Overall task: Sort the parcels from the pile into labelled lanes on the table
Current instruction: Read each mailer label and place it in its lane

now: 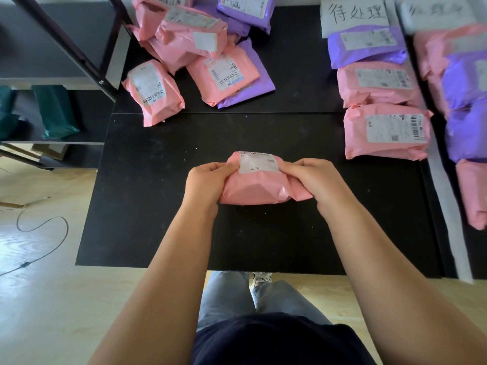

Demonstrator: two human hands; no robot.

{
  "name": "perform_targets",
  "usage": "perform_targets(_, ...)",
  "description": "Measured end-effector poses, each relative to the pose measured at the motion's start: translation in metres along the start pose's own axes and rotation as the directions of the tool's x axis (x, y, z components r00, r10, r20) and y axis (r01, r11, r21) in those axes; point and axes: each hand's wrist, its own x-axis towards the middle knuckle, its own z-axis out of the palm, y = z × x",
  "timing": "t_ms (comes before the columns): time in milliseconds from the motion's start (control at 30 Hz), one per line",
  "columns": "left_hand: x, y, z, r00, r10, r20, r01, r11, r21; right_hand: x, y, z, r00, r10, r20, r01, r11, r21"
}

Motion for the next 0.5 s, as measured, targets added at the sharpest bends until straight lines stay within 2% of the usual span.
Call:
perform_targets(300, 0.0043, -0.0008, -0.0009, 0.999, -0.051, -0.011, 0.051, 0.999, 0.0, 0.0028, -0.0057, 0.0052, 1.0, 0.02, -0.001, -0.02, 0.999, -0.025)
perform_targets(500, 0.0041, -0.0004, -0.0025, 0.997, -0.01, 0.073, 0.006, 0.998, 0.055, -0.0001, 0.0018, 0.0005, 0.996, -0.078, 0.04, 0.077, 0.997, 0.032)
